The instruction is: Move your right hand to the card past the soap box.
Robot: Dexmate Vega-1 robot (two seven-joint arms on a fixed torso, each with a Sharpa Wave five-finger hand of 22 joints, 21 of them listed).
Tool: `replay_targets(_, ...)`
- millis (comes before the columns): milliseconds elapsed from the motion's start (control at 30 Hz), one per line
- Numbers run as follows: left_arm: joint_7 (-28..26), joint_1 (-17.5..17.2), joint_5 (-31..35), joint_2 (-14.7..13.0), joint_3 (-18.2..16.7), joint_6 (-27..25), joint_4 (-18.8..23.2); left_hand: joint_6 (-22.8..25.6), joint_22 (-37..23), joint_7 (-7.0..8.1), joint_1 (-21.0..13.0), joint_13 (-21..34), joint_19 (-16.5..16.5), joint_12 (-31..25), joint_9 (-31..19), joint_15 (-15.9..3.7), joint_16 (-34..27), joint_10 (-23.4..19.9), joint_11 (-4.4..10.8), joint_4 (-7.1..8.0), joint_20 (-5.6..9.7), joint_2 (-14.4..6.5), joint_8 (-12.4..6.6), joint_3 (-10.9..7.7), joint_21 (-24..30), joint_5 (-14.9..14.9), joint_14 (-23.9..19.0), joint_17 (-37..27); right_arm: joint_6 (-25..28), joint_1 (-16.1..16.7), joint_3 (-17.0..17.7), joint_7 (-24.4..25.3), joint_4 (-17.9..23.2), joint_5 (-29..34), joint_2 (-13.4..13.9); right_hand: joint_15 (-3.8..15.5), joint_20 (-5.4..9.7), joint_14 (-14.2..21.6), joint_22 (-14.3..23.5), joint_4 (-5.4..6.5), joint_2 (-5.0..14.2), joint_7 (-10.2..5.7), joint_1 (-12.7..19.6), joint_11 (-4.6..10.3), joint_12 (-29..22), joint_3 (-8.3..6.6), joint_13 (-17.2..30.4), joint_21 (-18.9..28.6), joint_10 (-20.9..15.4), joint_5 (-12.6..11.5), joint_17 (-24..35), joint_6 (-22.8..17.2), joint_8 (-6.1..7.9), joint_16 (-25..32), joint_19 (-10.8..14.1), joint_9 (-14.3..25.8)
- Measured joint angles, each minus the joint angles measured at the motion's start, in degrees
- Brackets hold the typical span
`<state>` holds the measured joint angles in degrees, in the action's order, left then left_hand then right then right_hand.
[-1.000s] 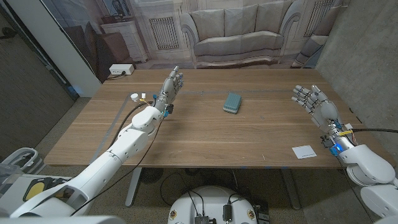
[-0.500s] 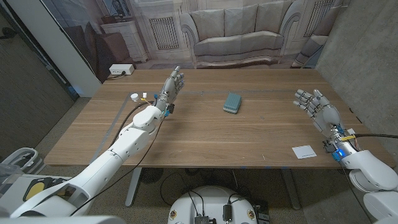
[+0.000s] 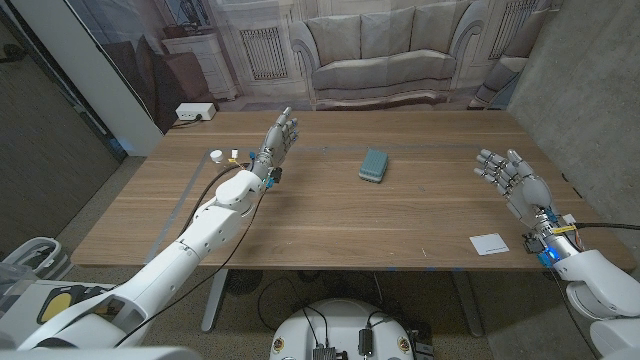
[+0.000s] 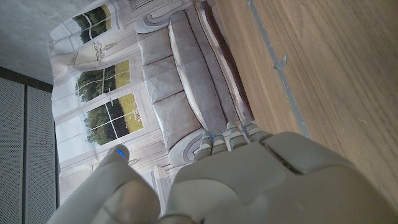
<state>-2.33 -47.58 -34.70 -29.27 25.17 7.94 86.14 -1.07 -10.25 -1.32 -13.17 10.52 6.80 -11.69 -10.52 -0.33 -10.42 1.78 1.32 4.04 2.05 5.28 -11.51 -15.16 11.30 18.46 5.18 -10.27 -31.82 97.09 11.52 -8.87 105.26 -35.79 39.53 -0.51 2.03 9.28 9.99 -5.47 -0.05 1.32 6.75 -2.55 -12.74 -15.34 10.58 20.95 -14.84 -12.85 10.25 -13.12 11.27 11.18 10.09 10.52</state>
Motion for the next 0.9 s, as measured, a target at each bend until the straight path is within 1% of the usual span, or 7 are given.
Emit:
replay_targets(67, 0.0, 0.0, 0.0, 0.1, 0.0, 0.1, -0.1, 0.0, 0.0, 0.00, 0.0, 0.0, 0.0, 0.0, 0.0, 0.00, 0.0, 0.0, 0.00, 0.00, 0.00, 0.0, 0.00, 0.00, 0.0, 0.0, 0.0, 0.0, 0.0, 0.4, 0.3, 0.1, 0.2, 0.1, -0.2, 0.00, 0.00, 0.0, 0.0, 0.00, 0.00, -0.12, 0.0, 0.11, 0.0, 0.00, 0.0, 0.0, -0.1, 0.0, 0.0, -0.1, 0.00, 0.0, 0.0, 0.0)
replay_targets(200, 0.0, 0.0, -0.1, 0.2, 0.1, 0.2, -0.2, 0.0, 0.0, 0.00, 0.0, 0.0, 0.0, 0.0, 0.0, 0.00, 0.0, 0.0, -0.01, 0.00, 0.00, 0.0, 0.00, 0.00, 0.0, 0.0, 0.0, 0.0, 0.0, 1.4, 0.9, 0.2, 0.6, 0.3, -0.8, 0.00, 0.31, 0.4, 0.0, 0.00, 0.00, -0.30, 0.0, -0.20, 0.0, 0.00, 0.0, 0.0, -0.4, 0.0, 0.0, -0.3, 0.00, 0.0, 0.3, 0.0)
replay_targets(300, 0.0, 0.1, -0.1, 0.3, 0.2, 0.2, -0.3, 0.1, 0.0, 0.13, 0.0, 0.0, 0.0, 0.0, 0.0, 0.00, 0.0, -0.3, -0.32, 0.00, 0.00, 0.0, 0.00, 0.00, 0.0, 0.0, 0.0, 0.0, 0.0, 1.8, 1.2, 0.3, 0.7, 0.4, -1.2, 0.03, 0.11, 0.6, 0.0, 0.00, 0.00, -0.30, 0.0, -0.01, 0.0, 0.00, 0.0, 0.0, -0.6, 0.0, 0.0, -0.3, 0.00, 0.0, 0.5, 0.0)
replay_targets(500, -0.1, 0.1, -0.1, 0.4, 0.3, 0.2, -0.3, 0.2, 0.0, 0.20, 0.0, 0.0, 0.0, 0.0, 0.0, 0.00, 0.0, -0.3, -0.31, -0.20, 0.00, 0.0, 0.00, 0.28, 0.0, -0.3, 0.0, 0.0, 0.0, 2.5, 1.6, 0.3, 0.7, 0.6, -1.7, 0.21, 0.11, 0.8, 0.0, 0.00, 0.00, -0.61, 0.0, -0.01, 0.0, 0.00, 0.0, 0.0, -0.6, 0.0, 0.0, -0.6, 0.00, 0.0, 0.5, 0.0)
replay_targets(533, -0.1, 0.1, -0.1, 0.4, 0.3, 0.2, -0.3, 0.2, 0.0, 0.20, -0.1, 0.0, 0.0, 0.0, 0.0, 0.00, 0.0, -0.3, -0.31, -0.01, 0.00, -0.1, 0.00, 0.47, 0.0, -0.3, 0.0, 0.0, 0.0, 2.6, 1.7, 0.3, 0.7, 0.6, -1.8, 0.21, 0.14, 0.8, 0.0, 0.00, 0.00, -0.61, 0.0, -0.01, 0.0, 0.00, 0.0, 0.0, -0.6, 0.0, 0.0, -0.6, 0.00, 0.0, 0.5, 0.0)
replay_targets(633, -0.2, 0.3, -0.1, 0.6, 0.3, 0.2, -0.5, 0.2, 0.0, 0.20, -0.1, 0.0, 0.0, 0.0, 0.0, 0.00, 0.0, -0.3, -0.31, 0.00, 0.00, -0.2, 0.00, 0.47, 0.0, -0.3, 0.0, 0.0, 0.0, 3.0, 1.8, 0.2, 0.8, 0.8, -2.1, 0.21, 0.14, 0.8, 0.0, 0.00, 0.00, -0.61, 0.0, 0.30, 0.0, 0.00, 0.0, 0.0, -0.9, 0.0, 0.0, -0.6, 0.00, 0.0, 0.9, 0.0)
replay_targets(900, 0.0, 0.7, -0.1, 1.1, 0.5, 0.4, -1.2, 0.2, 0.0, 0.20, -0.1, 0.0, 0.0, 0.0, 0.0, 0.00, 0.0, -0.3, -0.31, 0.00, 0.00, -0.1, 0.00, 0.47, 0.0, -0.3, 0.0, 0.0, -0.3, 4.1, 2.3, 0.2, 0.9, 1.3, -3.0, 0.51, 0.14, 1.1, 0.0, 0.00, 0.00, -0.84, 0.0, 0.30, 0.0, 0.00, 0.0, -0.5, -0.9, 0.0, 0.0, -0.8, 0.00, 0.0, 0.9, 0.0)
